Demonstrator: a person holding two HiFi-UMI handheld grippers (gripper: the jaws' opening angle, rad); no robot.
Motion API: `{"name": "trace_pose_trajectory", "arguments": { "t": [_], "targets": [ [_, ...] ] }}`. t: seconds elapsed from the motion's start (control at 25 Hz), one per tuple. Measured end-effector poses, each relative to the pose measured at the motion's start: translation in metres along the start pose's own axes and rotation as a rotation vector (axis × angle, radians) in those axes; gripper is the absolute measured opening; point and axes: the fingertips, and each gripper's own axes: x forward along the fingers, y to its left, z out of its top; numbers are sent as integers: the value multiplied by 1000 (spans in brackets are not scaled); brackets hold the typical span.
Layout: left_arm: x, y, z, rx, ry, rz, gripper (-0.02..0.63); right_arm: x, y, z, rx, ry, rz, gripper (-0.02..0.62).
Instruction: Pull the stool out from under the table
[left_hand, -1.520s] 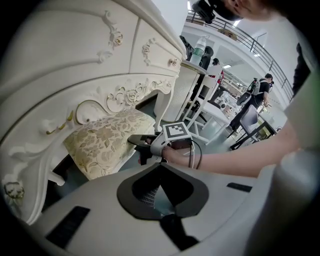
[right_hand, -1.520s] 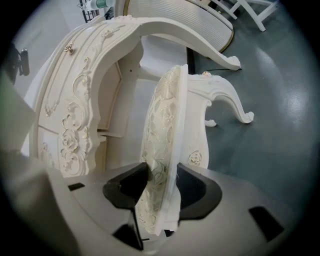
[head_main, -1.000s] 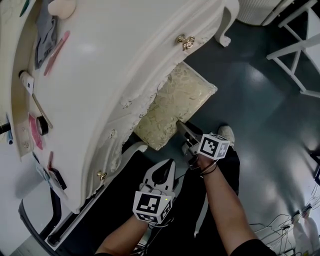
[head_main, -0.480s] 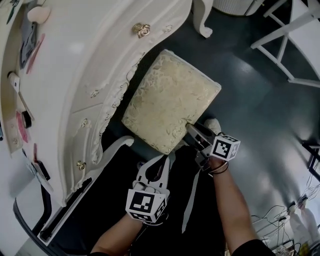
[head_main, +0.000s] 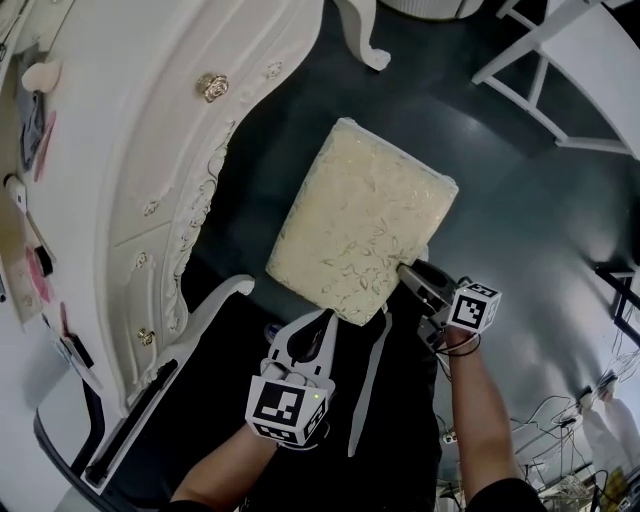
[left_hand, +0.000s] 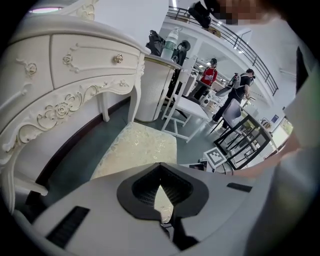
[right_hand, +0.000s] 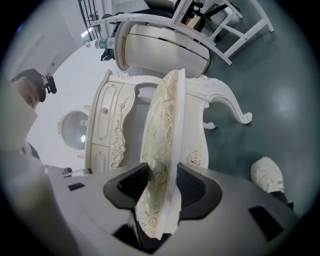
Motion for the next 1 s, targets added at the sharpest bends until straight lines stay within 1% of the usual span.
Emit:
{"name": "trace_pose_trajectory", "arguments": {
  "t": [0.16, 0.28, 0.36, 0.44, 0.56, 0.64, 0.68, 0.72, 0.76, 0.88, 1.0],
  "targets": [
    [-1, -5, 6, 5, 11, -6, 1, -33, -10, 7, -6, -7, -12, 189],
    [1, -3, 3, 9, 35, 0, 0, -43, -12, 12, -27, -21, -41, 199],
    [2, 0, 0, 2, 48, 10, 0, -44, -11, 11, -60, -4, -82, 214],
    [4, 1, 3, -9, 50, 15, 0, -44, -11, 6, -97, 33, -132, 246],
    [6, -6, 14, -24, 31, 10, 0, -51, -8, -2, -180, 83, -209, 250],
    [5, -11, 26, -27, 8, 6, 0, -60, 1, 1, -242, 68, -260, 247],
    [4, -12, 32, -27, -4, 5, 0, -66, 6, 7, -275, 43, -294, 214],
    [2, -13, 38, -27, -16, 6, 0, -71, 13, 13, -314, 12, -330, 79],
    [0, -14, 44, -29, -27, 7, 0, -76, 21, 20, -355, -13, -359, 9],
    [-10, -16, 61, -34, -67, 11, 0, -84, 58, 36, -485, -43, -395, 9],
    [-27, -21, 82, -41, -117, 15, 0, -92, 104, 59, -608, -83, -446, 8]
  ]
}}
